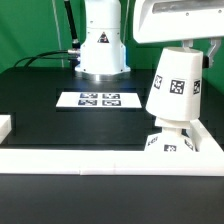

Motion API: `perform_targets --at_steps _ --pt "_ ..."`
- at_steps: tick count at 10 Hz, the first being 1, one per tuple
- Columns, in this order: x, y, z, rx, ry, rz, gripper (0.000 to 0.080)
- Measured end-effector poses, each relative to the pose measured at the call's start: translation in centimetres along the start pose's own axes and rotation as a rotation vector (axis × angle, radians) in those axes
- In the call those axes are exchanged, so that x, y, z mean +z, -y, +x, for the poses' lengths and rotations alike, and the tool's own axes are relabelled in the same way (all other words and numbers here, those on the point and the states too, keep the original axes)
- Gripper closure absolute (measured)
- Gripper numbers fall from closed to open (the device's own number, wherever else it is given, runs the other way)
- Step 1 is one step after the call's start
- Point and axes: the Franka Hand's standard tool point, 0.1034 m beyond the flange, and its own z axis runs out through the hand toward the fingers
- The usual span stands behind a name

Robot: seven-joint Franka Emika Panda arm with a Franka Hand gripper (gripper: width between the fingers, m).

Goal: Assemble lamp

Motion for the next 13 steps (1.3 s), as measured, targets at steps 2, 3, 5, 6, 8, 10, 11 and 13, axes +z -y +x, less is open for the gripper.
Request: perform_targets --at_steps 2,3,5,6,8,10,11,13 --pt "0.0 -0.1 0.0 0.0 -0.001 0.0 0.0754" --pt "0.0 -0.1 0.0 0.0 -0.001 0.0 0.0662" --pt "-0.1 0.0 0.1 0.0 -0.004 0.001 0.0527" --pt "-0.3 -0.1 0.1 0.0 -0.004 0.001 0.0344" --pt "-0.9 -0.5 -0.2 0.005 -0.007 0.004 0.0208" --pt "-2.4 -1.2 -1.4 0.016 0.004 0.007 0.0106" --pt "-3.3 -1.4 -2.2 0.021 0.016 0.008 0.0106" --pt "-4.1 -1.9 -4.0 0.033 0.025 0.01 0.01"
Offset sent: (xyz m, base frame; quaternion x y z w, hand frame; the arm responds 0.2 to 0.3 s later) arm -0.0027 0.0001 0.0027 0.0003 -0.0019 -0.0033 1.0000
